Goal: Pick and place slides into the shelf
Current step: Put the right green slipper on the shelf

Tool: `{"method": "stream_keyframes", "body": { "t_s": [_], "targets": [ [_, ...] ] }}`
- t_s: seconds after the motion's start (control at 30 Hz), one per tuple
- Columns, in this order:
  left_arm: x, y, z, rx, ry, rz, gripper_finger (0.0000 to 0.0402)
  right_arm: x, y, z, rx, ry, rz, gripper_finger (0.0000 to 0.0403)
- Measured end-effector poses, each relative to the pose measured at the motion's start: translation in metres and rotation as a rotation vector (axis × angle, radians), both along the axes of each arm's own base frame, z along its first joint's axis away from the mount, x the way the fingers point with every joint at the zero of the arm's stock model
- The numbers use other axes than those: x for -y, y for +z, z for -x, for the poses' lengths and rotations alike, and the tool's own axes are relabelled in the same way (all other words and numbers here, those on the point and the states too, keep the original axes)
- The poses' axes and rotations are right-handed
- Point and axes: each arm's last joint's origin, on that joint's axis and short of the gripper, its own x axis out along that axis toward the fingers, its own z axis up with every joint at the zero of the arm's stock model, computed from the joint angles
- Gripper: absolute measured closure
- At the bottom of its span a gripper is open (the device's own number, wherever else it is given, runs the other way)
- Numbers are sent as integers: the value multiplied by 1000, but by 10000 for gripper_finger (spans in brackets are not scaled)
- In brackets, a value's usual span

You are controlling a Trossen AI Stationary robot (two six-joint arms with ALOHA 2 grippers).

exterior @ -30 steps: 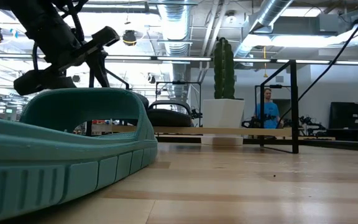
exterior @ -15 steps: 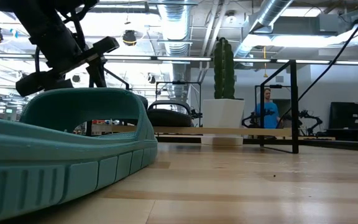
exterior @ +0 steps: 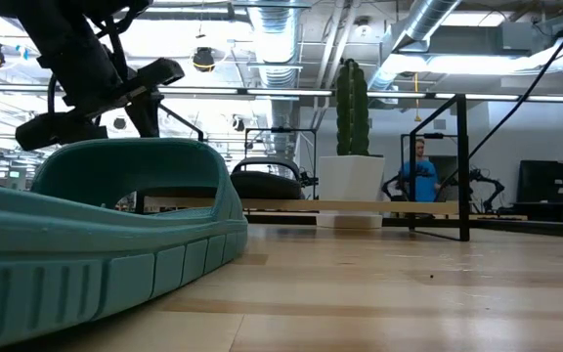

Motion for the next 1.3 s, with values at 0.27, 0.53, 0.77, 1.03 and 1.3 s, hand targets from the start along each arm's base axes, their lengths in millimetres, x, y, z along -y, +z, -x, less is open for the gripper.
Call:
{"method": "stream_keyframes", "body": {
  "t_s": [0.27,0.53,0.77,1.03,1.3],
  "targets": [
    [14,9,5,11,-162,49,195,-12,-9,-9,-52,47,17,262],
    [37,62,42,295,-129,-184,201,-35,-59,-37,-238,-91,142,275],
    [63,97,71,578,-155,-398,203,-52,-116,-42,-328,-398,235,284],
    [88,102,81,641,-264,-426,203,-86,-171,-54,-263,-532,104,284],
    [102,98,85,649,-325,-413,203,-93,-210,-46,-442,-607,22,284]
  ]
}}
